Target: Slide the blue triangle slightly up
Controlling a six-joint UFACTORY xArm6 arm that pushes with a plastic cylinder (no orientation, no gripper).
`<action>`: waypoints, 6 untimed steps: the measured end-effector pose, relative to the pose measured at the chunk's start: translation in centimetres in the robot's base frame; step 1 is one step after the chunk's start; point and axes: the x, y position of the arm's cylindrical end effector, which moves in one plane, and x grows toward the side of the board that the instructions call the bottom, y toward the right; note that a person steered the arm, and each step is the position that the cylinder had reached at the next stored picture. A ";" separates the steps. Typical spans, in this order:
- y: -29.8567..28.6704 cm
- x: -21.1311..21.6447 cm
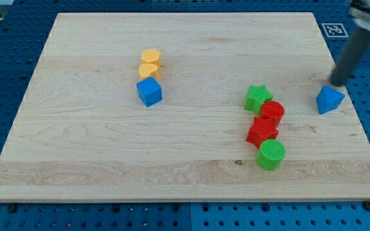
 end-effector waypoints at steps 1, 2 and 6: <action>2.9 1.9; 3.0 2.6; -2.3 9.4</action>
